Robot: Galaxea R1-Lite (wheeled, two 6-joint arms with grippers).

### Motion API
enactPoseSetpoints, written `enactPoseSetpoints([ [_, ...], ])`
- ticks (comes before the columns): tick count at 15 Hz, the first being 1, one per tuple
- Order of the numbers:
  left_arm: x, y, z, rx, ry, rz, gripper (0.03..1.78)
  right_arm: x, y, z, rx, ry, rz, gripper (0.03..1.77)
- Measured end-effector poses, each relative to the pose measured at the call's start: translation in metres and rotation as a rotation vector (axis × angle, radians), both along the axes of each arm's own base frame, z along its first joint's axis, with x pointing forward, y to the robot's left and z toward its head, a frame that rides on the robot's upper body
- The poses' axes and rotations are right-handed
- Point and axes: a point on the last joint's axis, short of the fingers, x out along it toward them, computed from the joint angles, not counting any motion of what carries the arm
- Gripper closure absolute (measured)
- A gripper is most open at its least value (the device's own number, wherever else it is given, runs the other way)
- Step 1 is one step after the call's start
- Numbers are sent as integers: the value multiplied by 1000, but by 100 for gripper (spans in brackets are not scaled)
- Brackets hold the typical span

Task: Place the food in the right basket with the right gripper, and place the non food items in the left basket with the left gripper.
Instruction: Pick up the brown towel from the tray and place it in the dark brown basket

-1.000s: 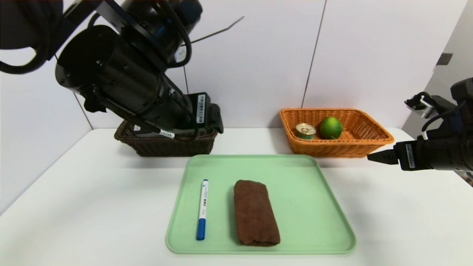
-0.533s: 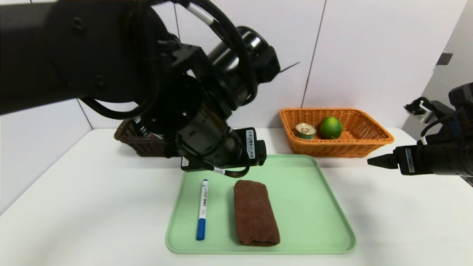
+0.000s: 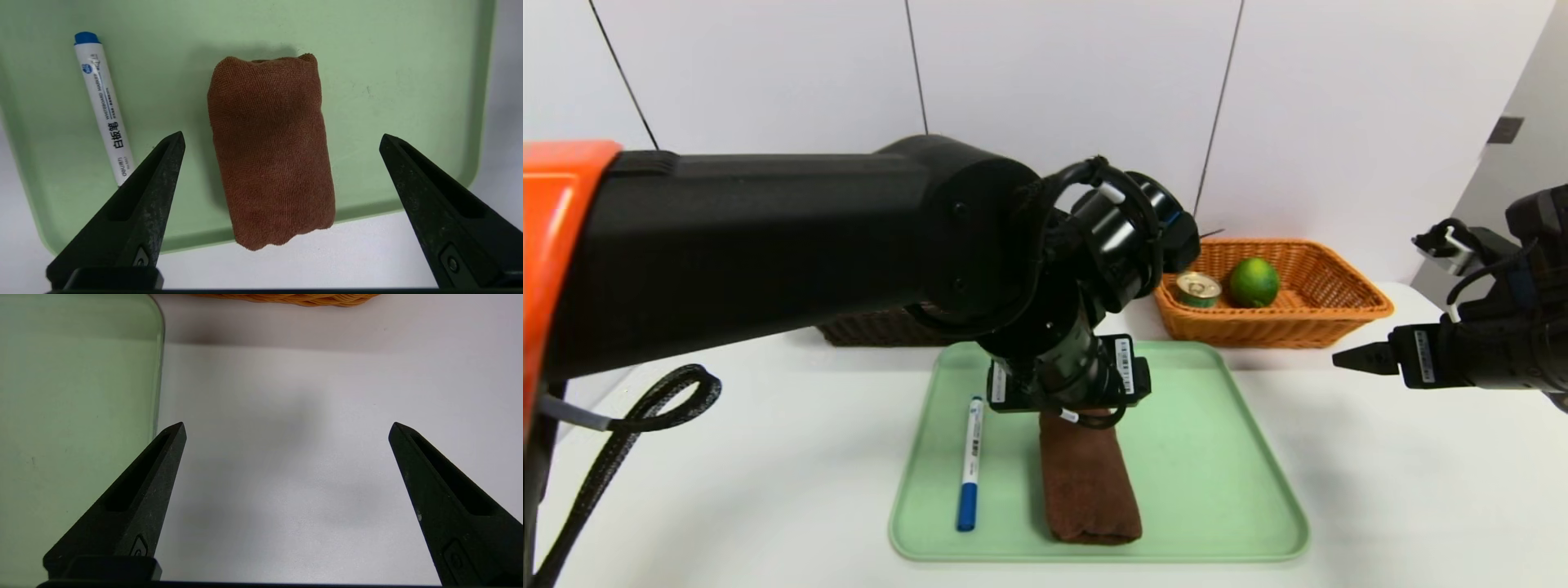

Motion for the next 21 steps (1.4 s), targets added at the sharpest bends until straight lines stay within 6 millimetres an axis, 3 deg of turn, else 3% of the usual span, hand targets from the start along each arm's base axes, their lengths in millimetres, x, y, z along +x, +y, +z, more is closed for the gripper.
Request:
enactPoseSetpoints([
  [6, 9, -15, -31, 63, 46, -7, 12, 3, -2, -3, 1, 10, -7, 9],
  [17, 18, -28, -67, 142, 96, -9, 12, 5, -7, -2, 1, 8, -22, 9],
  [18, 18, -28, -67, 142, 95, -9, 15, 5, -7, -2, 1, 8, -22, 9],
  [21, 18, -28, -68, 145, 95, -10, 66, 5, -7, -3, 0, 11, -21, 9],
])
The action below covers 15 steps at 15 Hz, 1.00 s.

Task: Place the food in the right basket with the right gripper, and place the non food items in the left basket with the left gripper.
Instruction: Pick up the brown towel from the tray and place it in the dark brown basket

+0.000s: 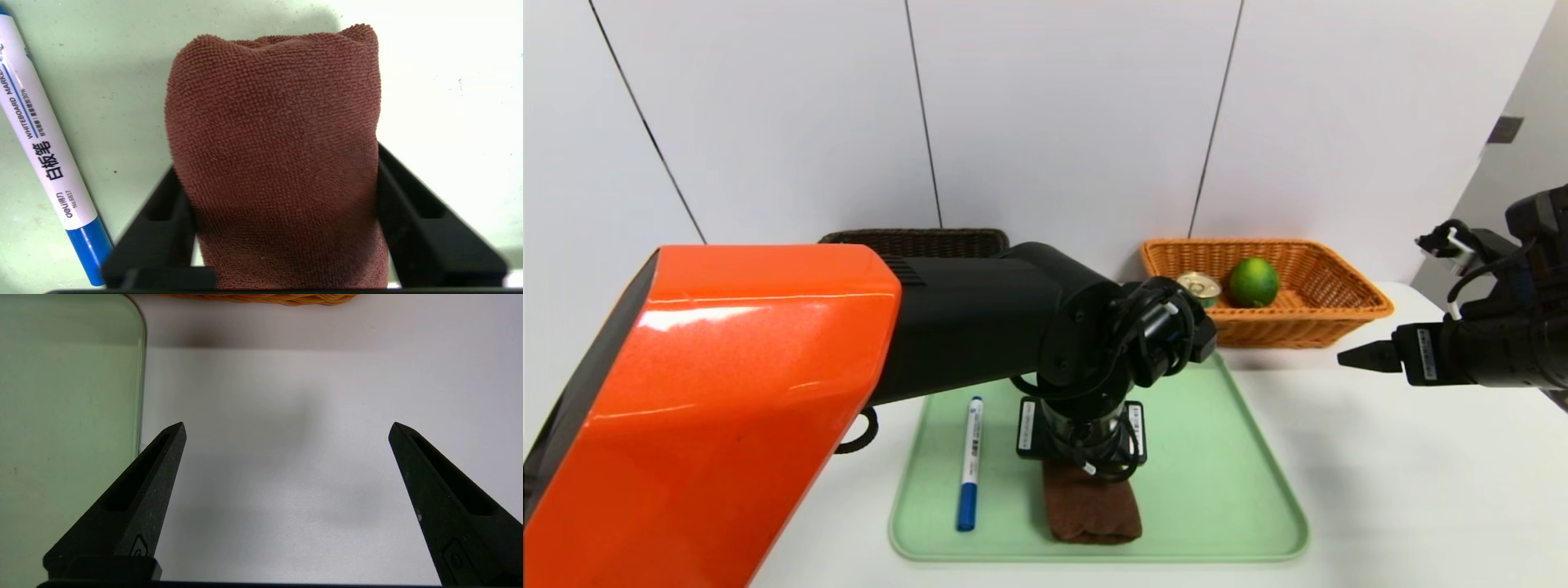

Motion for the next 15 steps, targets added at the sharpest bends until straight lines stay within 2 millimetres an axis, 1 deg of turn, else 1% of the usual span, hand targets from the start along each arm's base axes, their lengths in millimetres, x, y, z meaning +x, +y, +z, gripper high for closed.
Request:
enactPoseSetpoints([
  [2, 0, 0, 0, 1, -1, -2, 89, 0, 0, 0, -1, 2, -1, 9],
  [4, 0, 0, 1, -2, -3, -4, 107, 0, 0, -1, -1, 3, -1, 9],
  [5, -1, 1, 4, -8, -8, -5, 139, -1, 0, -1, -2, 3, -1, 9],
  [6, -1, 2, 8, -21, -15, -6, 146, -1, 0, -1, -2, 3, -2, 9],
  [9, -3, 4, 27, -76, -75, -41, 146, -1, 0, -2, -2, 6, -2, 9],
  [12, -7, 14, 54, -114, -146, -88, 146, -1, 0, -2, -2, 6, -2, 9],
  [13, -7, 20, 64, -125, -174, -101, 146, -1, 0, -2, -2, 7, -2, 9],
  [15, -1, 37, 91, -179, -264, -108, 146, 0, 0, -2, -3, 10, -3, 9],
])
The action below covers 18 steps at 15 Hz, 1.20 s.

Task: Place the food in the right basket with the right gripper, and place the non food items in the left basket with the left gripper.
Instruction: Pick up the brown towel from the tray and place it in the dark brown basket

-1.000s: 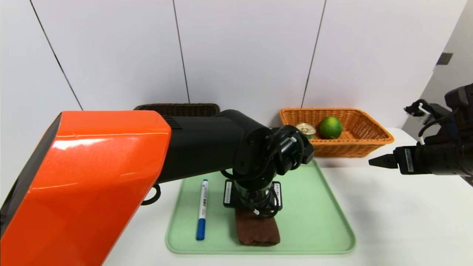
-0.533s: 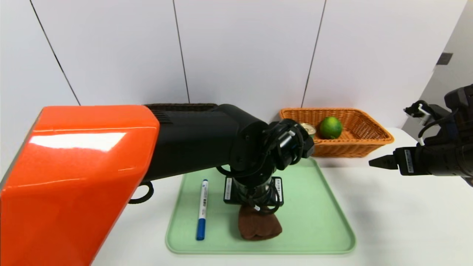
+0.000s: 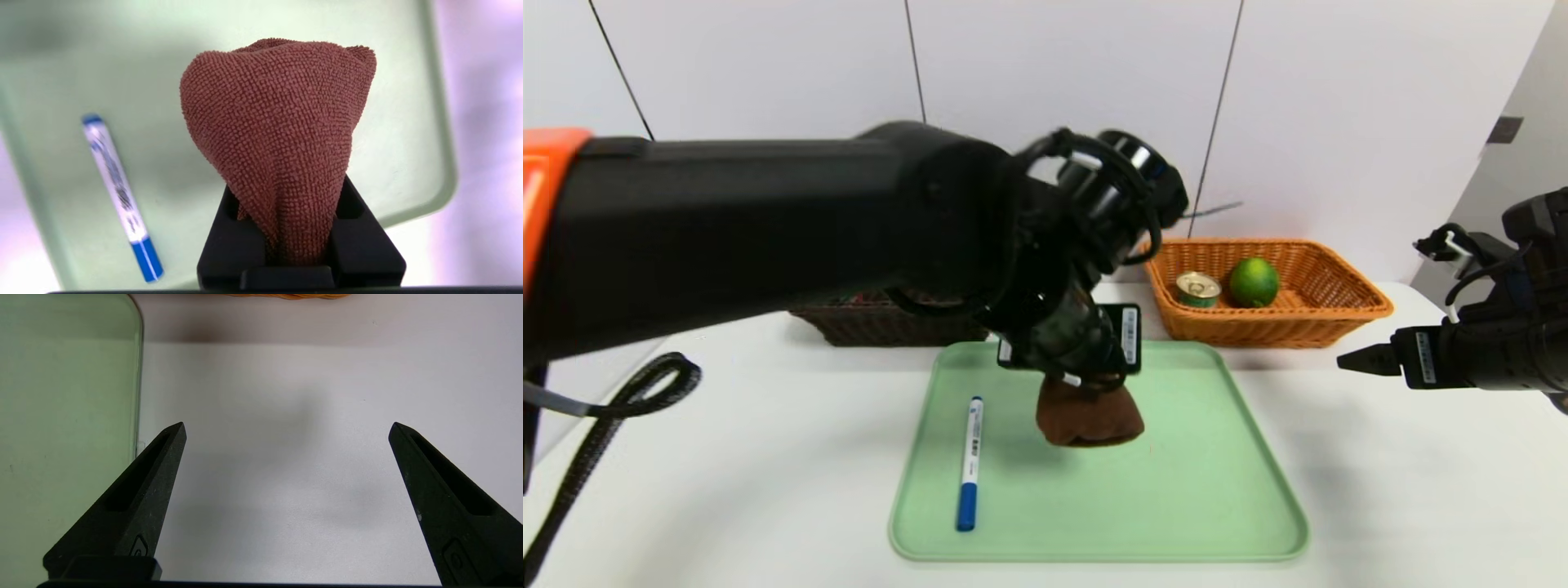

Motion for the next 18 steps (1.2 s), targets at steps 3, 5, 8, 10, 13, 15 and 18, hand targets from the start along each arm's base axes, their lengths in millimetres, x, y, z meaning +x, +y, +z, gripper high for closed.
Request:
enactPoseSetpoints([
  [3, 17, 38, 44, -95, -182, 17, 146, 1, 0, 0, -1, -1, 0, 9],
  [5, 28, 63, 61, -113, -253, 64, 146, 1, 0, 0, -1, -1, -1, 9],
  [8, 50, 100, 70, -130, -304, 163, 146, 2, 0, -1, -3, 6, -2, 9],
  [10, 64, 116, 76, -151, -359, 191, 146, 2, 0, -2, -4, 7, 0, 9],
  [13, 86, 130, 68, -152, -372, 214, 146, 2, 0, -1, -8, 3, -1, 9],
  [15, 103, 134, 55, -145, -351, 226, 146, 2, 0, -1, -9, 3, -2, 9],
  [18, 132, 137, 30, -133, -342, 258, 146, 2, 0, -1, -14, 3, -6, 9],
])
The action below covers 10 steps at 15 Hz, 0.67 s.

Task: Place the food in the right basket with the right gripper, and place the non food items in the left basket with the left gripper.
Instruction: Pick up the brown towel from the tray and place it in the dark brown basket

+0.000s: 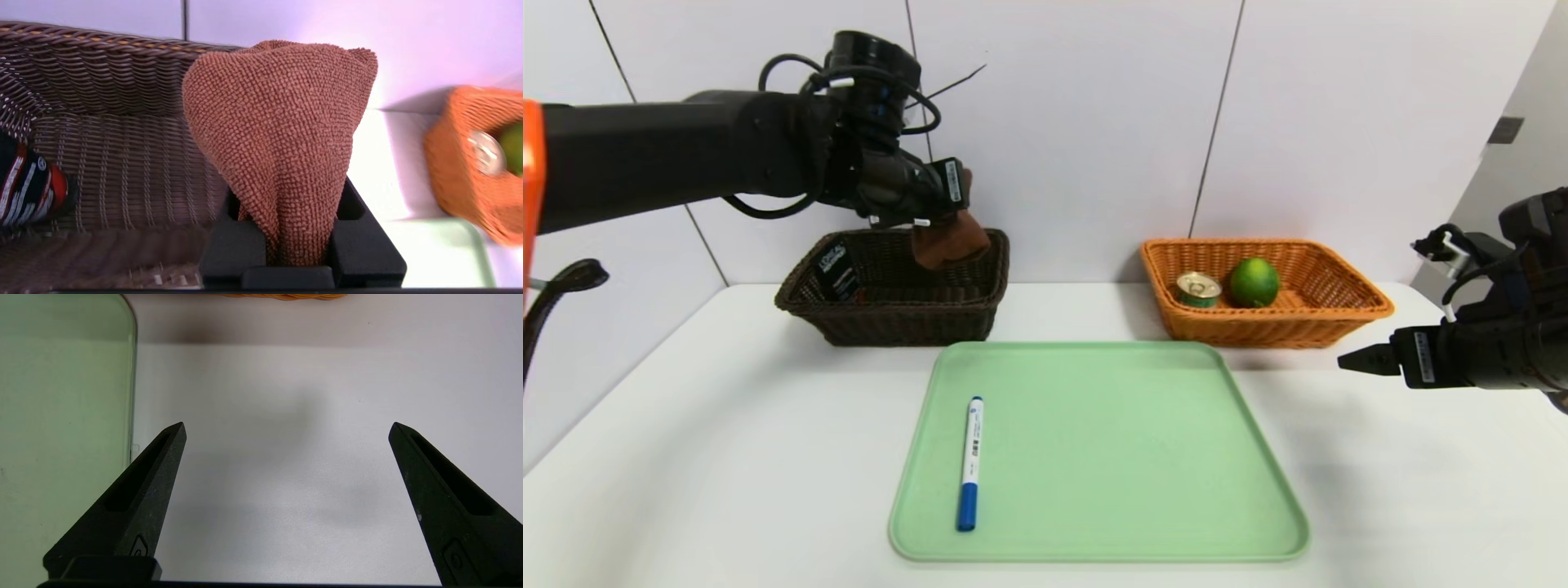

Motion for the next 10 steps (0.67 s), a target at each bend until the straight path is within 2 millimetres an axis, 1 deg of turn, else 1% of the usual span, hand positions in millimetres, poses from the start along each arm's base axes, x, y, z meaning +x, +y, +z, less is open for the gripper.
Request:
enactPoseSetpoints([
  [4, 29, 0, -35, 23, 36, 10, 146, 0, 0, -1, -2, 5, -1, 9],
  [7, 41, 0, -53, 51, 61, 11, 146, -1, 0, -3, -2, 11, 0, 9],
  [10, 49, 0, -66, 67, 84, 14, 106, -2, 1, -4, -2, 16, 4, 9],
])
